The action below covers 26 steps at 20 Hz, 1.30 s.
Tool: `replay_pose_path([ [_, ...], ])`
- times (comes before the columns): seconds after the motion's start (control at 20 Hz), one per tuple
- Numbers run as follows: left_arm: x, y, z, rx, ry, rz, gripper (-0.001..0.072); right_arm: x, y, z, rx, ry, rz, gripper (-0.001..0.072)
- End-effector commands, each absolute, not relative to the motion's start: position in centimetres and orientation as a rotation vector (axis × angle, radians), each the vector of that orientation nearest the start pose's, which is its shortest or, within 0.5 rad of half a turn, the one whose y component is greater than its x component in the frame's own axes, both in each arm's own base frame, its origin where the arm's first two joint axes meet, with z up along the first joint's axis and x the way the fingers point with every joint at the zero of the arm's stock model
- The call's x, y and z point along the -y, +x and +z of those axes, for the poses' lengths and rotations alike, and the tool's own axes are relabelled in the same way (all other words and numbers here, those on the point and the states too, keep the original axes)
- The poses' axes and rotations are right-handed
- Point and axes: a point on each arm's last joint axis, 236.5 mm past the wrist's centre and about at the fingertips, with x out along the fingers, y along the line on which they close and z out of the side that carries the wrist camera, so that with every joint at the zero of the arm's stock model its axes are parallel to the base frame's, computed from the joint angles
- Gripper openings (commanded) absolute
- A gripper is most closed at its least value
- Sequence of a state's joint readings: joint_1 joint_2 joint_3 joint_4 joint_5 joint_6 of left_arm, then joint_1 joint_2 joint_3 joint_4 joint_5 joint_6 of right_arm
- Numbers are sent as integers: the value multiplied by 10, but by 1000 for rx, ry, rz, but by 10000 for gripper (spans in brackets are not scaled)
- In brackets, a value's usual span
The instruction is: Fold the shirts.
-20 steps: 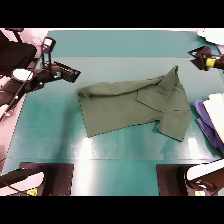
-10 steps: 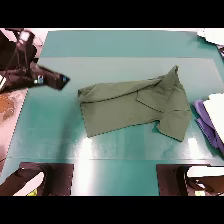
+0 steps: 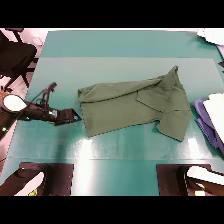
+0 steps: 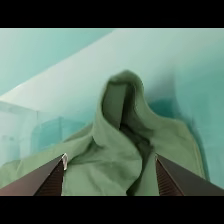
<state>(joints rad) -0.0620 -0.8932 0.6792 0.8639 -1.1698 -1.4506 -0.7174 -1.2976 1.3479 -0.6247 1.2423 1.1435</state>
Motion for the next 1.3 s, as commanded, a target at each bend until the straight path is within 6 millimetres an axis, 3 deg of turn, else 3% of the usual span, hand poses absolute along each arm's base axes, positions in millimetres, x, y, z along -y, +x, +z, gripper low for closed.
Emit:
replay_pose_path([
  [0.0,174,224,-8,-1393,-665,-516,670,123,418,145,-712,733,146,628],
  [0.2,158,214,-50,-1416,-637,-412,670,123,418,145,-712,732,145,628],
  [0.35,157,226,-54,-1363,-680,-376,666,123,418,145,-712,732,145,628],
  [0.4,159,231,-51,-1342,-702,-376,554,123,418,145,-712,732,145,628],
  [0.45,161,234,-48,-1323,-706,-393,509,123,418,145,-712,732,146,628],
  [0.6,165,238,-45,-1301,-716,-415,510,123,418,145,-712,732,145,628],
  [0.65,166,237,-48,-1315,-733,-412,554,123,418,145,-712,732,145,628],
  [0.7,169,236,-54,-1342,-738,-407,644,123,418,145,-712,733,146,628],
  [0.95,185,224,-89,-1460,-725,-389,642,117,419,145,-717,725,157,627],
  [1.1,203,231,-85,-1436,-805,-405,642,108,423,145,-723,713,175,628],
  [1.25,213,226,-86,-1437,-772,-429,641,102,425,144,-728,701,190,628],
])
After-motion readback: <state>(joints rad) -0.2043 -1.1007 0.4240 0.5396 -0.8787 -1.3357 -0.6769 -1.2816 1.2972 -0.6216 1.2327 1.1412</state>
